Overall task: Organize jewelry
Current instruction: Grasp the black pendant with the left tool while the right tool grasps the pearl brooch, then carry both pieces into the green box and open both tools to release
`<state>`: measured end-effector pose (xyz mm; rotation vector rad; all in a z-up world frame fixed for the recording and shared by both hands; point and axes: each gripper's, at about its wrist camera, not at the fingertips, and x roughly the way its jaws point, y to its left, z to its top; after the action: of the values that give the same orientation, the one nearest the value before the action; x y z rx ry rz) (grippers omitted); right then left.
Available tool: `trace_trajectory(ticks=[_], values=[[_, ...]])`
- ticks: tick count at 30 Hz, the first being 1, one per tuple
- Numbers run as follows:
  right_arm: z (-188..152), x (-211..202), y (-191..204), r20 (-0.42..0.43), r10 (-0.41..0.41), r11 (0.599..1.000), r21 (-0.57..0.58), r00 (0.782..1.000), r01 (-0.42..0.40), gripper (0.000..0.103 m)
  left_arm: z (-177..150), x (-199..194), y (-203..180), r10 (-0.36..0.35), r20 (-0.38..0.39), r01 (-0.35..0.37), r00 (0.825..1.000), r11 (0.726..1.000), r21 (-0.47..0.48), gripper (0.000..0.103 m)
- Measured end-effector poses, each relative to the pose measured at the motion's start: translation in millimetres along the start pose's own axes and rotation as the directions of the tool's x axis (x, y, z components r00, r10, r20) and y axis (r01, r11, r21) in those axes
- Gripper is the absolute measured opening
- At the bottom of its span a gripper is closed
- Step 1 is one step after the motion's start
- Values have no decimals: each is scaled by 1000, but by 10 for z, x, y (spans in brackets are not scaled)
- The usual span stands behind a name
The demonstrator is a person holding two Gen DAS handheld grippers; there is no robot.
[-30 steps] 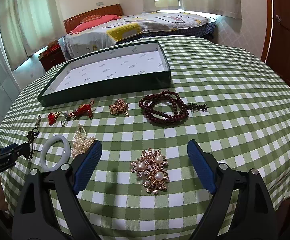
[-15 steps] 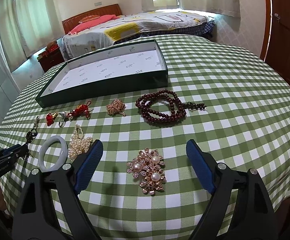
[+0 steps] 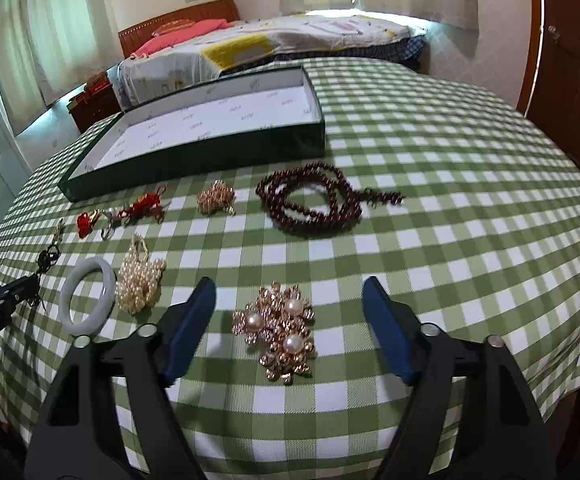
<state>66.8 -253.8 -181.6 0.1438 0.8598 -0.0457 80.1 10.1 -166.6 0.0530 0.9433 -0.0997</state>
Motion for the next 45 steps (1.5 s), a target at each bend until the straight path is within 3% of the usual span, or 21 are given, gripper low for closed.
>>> trace_trajectory(ticks=[6,14,27,36,45], values=[[-59,-29,67,-6,-18,999,-44,1000,17,63,24,6,44,0,12,1,1000,1000,-17,18],[-117,-77,106,5,-28,996,-89,1000,28,38,25,-29,45,4,24,-3,1000,1000,-22,18],[-171,-106,101,71,-4,996,-87,997,11,37,-7,-81,88,4,50,-2,999,999,-48,18],[-61,-274,134,136,8,996,-85,991,3,37,74,-232,49,-4,111,10,994,998,-54,18],[208,-469,207,219,42,996,-86,975,-24,37,296,-463,23,-37,207,50,978,997,-60,18]])
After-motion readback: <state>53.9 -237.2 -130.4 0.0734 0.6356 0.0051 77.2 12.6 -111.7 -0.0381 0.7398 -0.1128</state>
